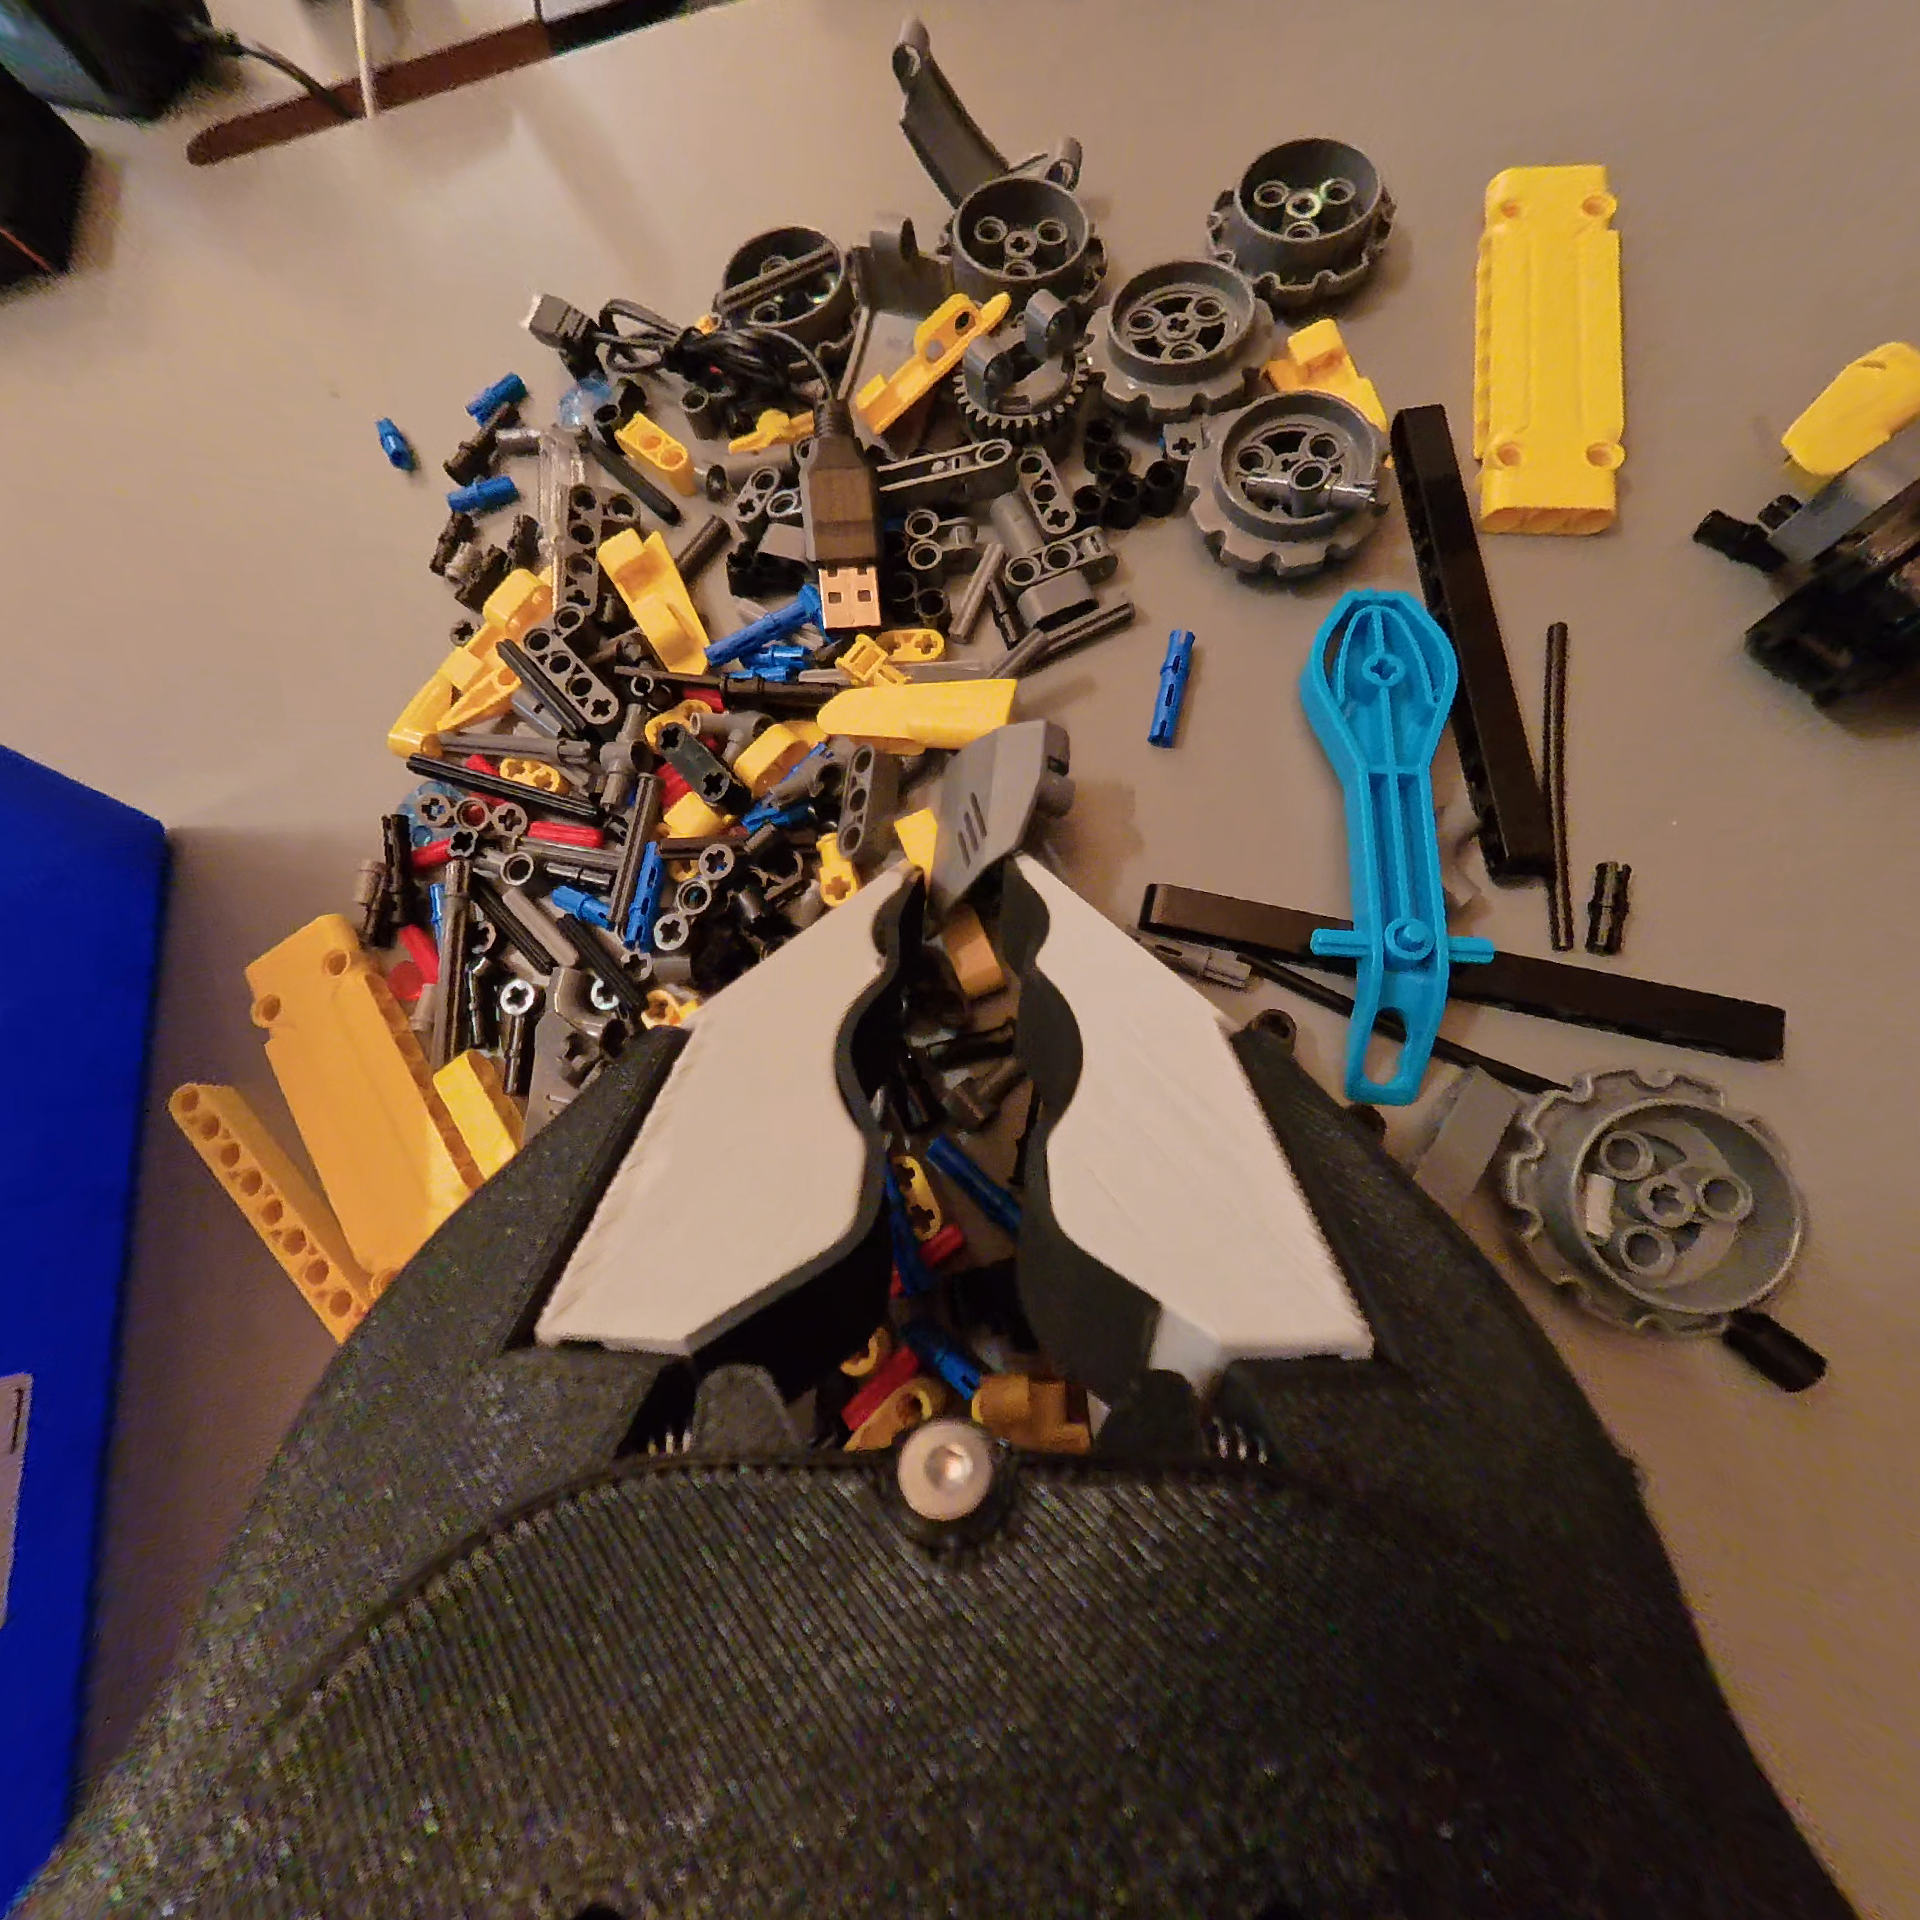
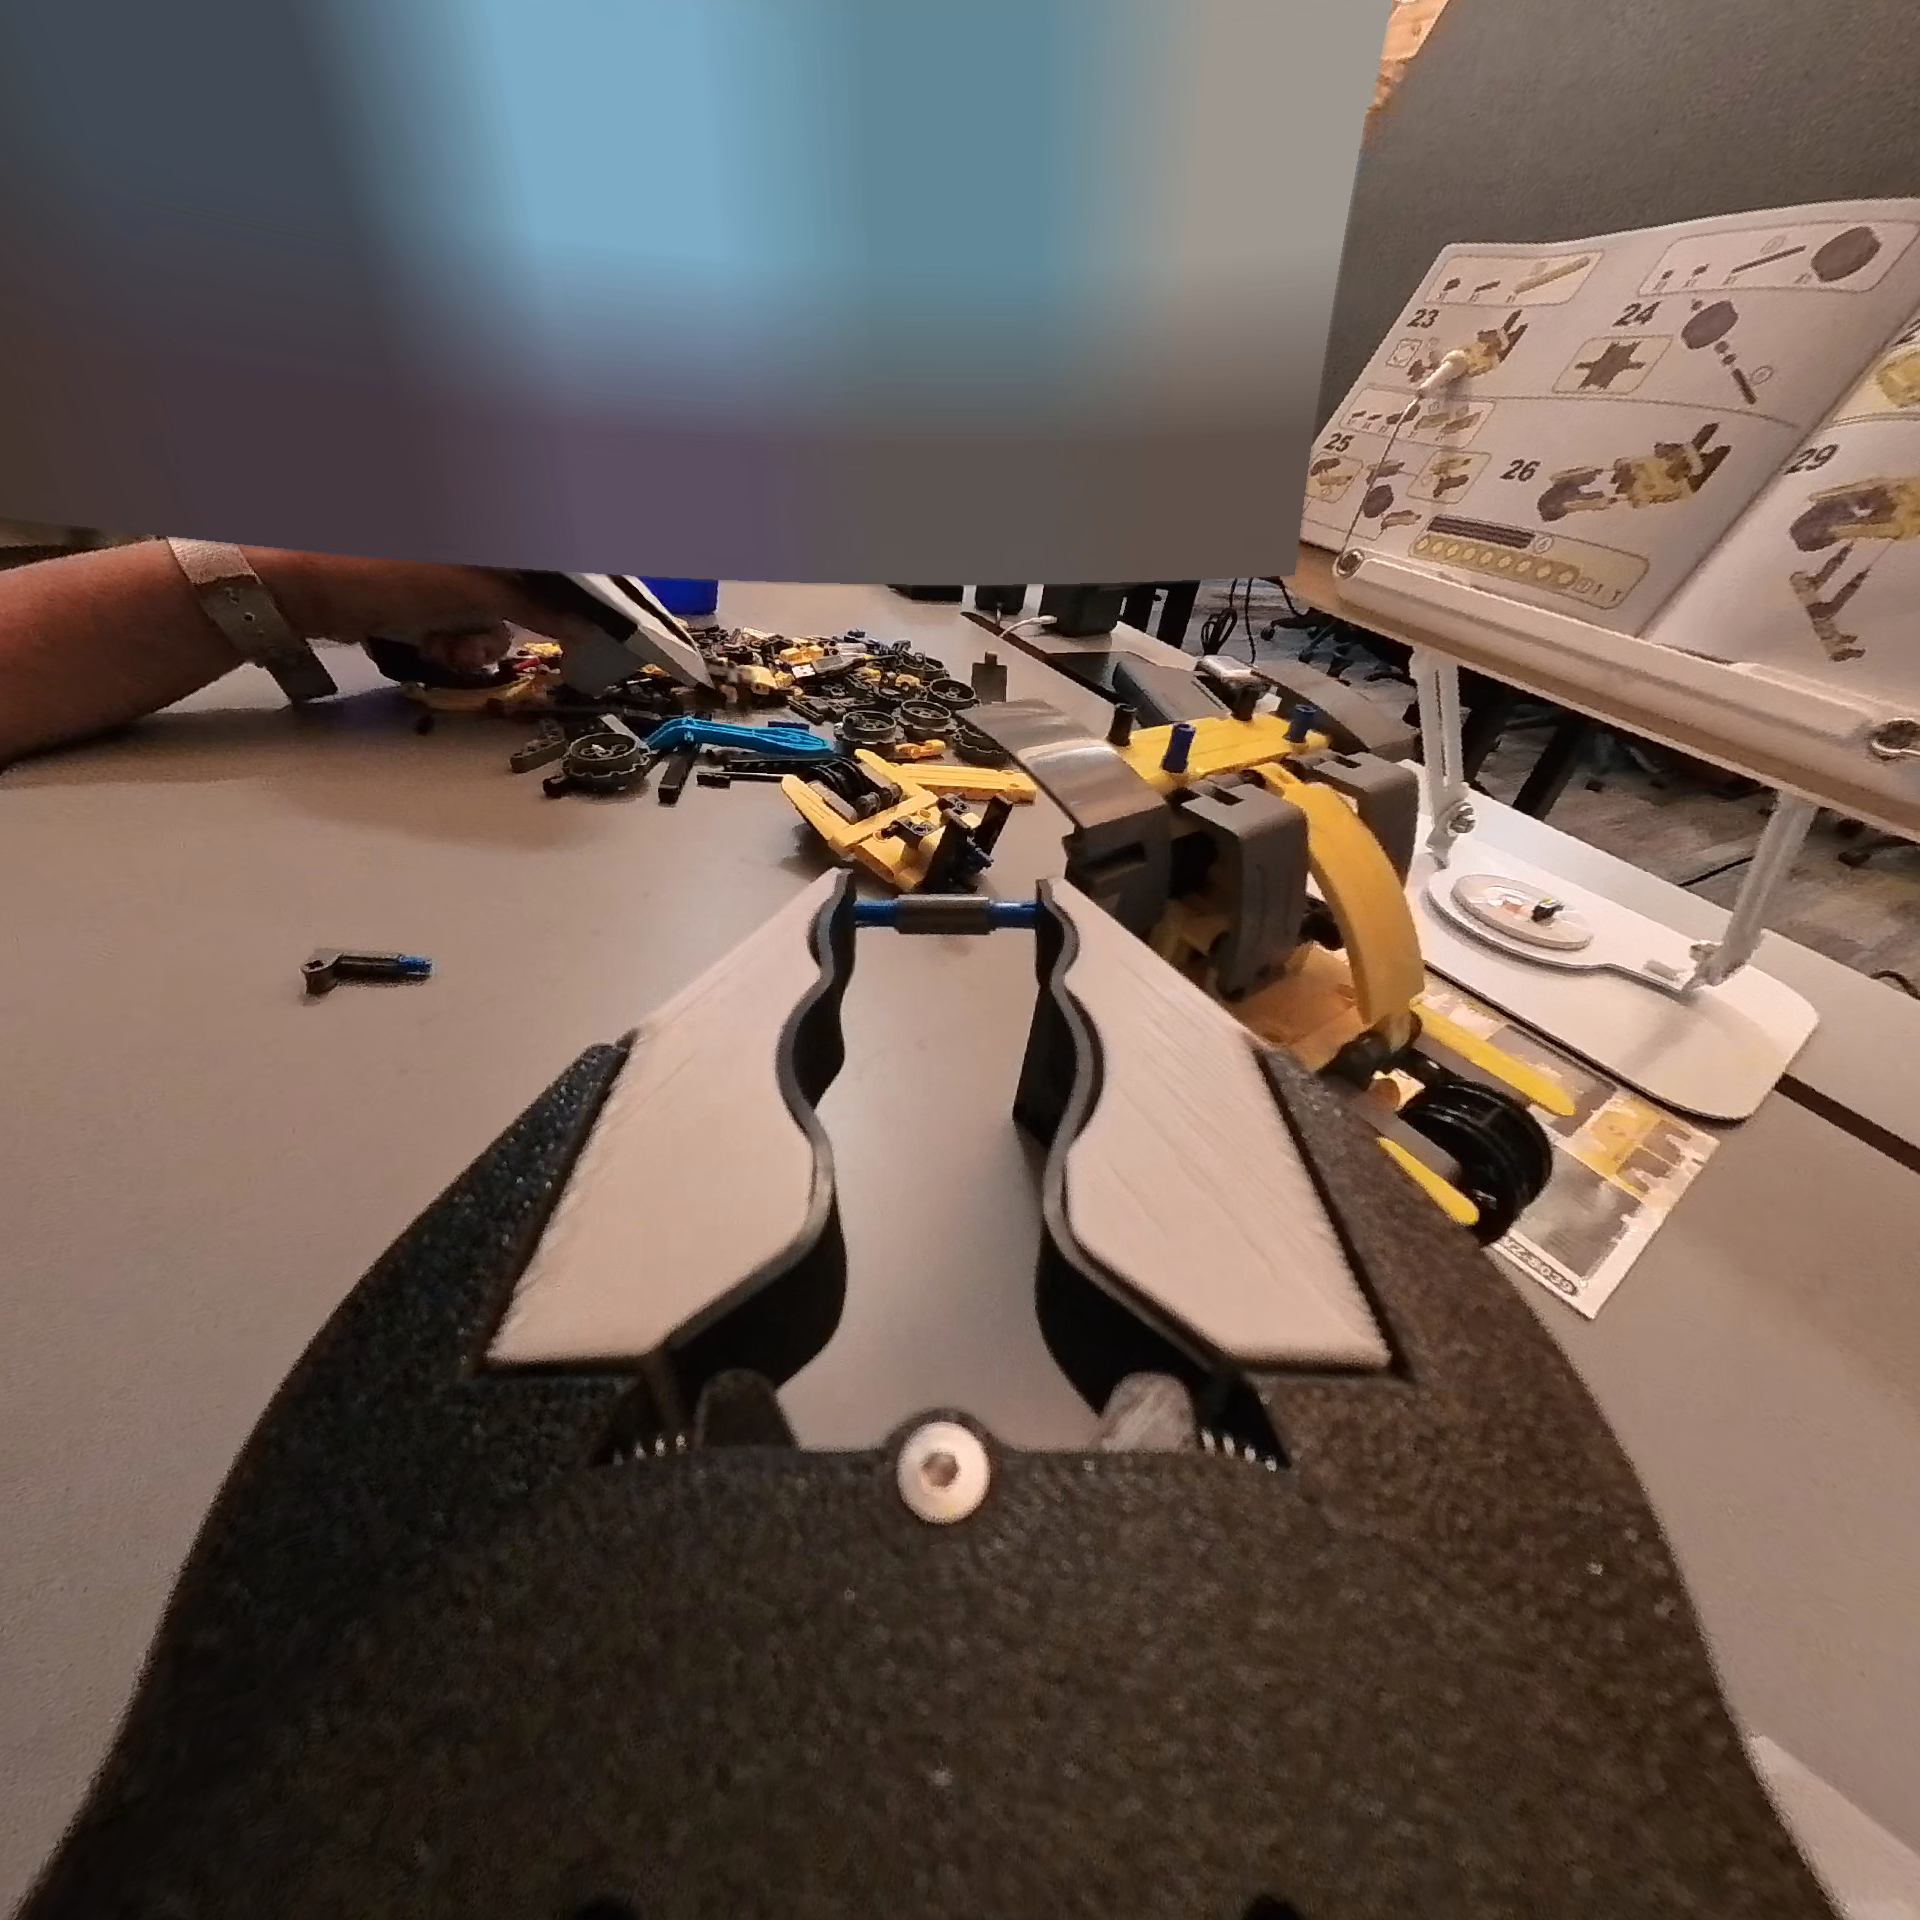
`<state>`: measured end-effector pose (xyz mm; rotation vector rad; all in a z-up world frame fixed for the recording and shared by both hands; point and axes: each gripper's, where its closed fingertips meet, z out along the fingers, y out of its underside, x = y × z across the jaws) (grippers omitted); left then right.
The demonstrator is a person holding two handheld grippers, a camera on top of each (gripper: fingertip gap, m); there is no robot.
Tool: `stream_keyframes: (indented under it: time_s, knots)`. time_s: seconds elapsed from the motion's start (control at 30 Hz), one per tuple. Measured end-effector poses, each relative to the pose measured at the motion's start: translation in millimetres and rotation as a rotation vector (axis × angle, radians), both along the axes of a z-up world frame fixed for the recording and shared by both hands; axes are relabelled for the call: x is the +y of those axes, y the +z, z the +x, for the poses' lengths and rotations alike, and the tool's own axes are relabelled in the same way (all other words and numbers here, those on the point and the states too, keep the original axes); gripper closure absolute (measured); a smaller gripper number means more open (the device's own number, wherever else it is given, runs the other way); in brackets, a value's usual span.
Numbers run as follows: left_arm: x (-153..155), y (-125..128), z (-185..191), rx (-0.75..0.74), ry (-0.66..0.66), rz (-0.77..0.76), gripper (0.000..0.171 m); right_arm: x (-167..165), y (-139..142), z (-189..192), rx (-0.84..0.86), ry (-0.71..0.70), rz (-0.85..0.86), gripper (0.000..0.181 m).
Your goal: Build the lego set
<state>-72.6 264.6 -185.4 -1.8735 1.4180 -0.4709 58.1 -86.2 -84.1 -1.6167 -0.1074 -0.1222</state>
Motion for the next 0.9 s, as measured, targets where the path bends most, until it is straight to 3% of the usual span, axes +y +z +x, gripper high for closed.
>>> stream_keyframes:
  time_s: [0.13,0.33,0.67,0.9]
  knots:
    - [2.8,8.0,-2.0,-0.044,0.011,0.033,0.166,0.9,-0.7,-0.9,-0.013,-0.004,-0.005,0.148]
    - [0.9,43.8,0.0,-0.221,0.04,0.054,0.167,2.6,-1.1,-1.1,-0.014,-0.004,-0.009,0.148]
    - [-29.4,17.6,14.8,-0.085,-0.062,0.056,0.164,2.6,-1.2,-3.5,-0.037,-0.003,-0.007,0.148]
    - [-8.1,36.4,3.5,-0.192,0.046,0.05,0.16,2.4,-1.0,-3.8,-0.04,-0.002,-0.006,0.148]
